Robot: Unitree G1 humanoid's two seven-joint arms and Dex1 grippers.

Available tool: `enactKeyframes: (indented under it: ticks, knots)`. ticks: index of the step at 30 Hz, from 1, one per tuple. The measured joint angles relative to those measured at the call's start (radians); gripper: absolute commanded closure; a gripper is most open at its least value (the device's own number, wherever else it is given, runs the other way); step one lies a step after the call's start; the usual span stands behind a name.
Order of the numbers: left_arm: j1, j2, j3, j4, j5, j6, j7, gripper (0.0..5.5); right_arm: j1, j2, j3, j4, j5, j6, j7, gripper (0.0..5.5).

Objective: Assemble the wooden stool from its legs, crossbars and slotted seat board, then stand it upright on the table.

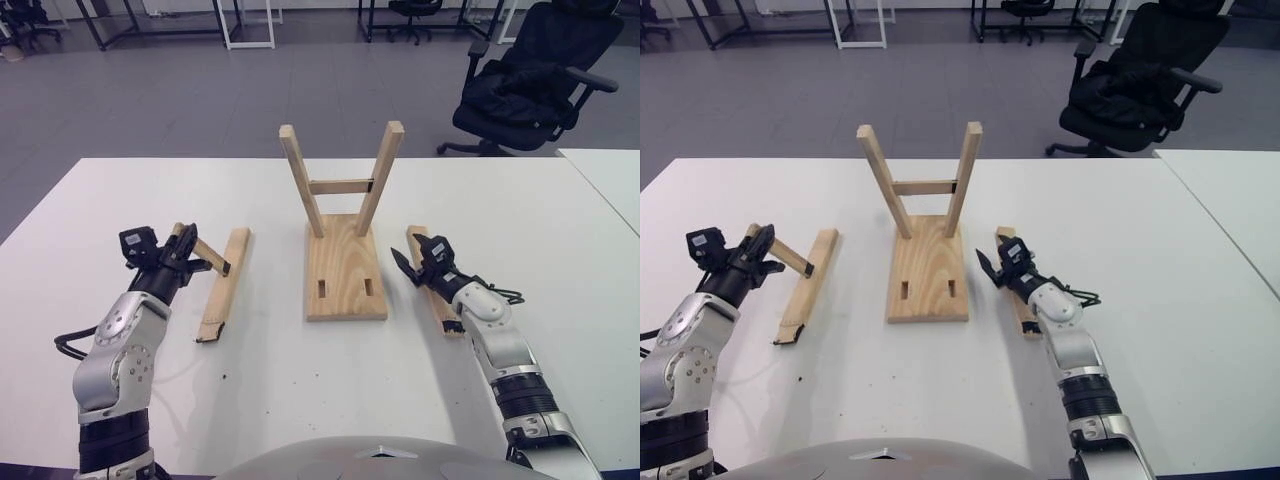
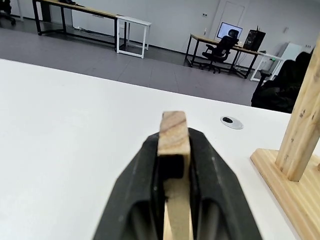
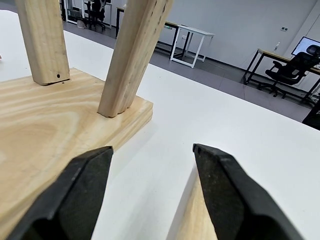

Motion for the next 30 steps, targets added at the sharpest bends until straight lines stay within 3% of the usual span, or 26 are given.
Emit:
enactKeyframes:
  ticks: [4, 10, 18, 21, 30]
  knots:
    - [0.002, 0.022, -0.065, 0.016, 0.087, -0.038, -0.014, 5.09, 0.000, 0.000, 0.010, 0.000, -0.012, -0.015, -0.001, 2.50]
    - [0.012, 0.006, -0.091, 0.081, 0.132, -0.169, -0.041, 5.09, 0.000, -0.002, 0.017, 0.006, -0.020, -0.021, 0.000, 2.50]
    - [0.000, 0.012, -0.121, 0.090, 0.239, -0.198, 0.000, 5.09, -0.005, -0.003, 0.017, 0.032, -0.043, -0.033, -0.001, 2.50]
    - [0.007, 0.030, -0.124, 0.109, 0.309, -0.161, 0.021, 4.36, -0.007, 0.003, 0.016, 0.034, -0.043, -0.036, -0.006, 2.50]
    - [0.040, 0.033, -0.076, 0.021, 0.268, -0.015, -0.031, 2.99, -0.013, 0.017, 0.017, 0.041, -0.049, -0.054, -0.028, 2.50]
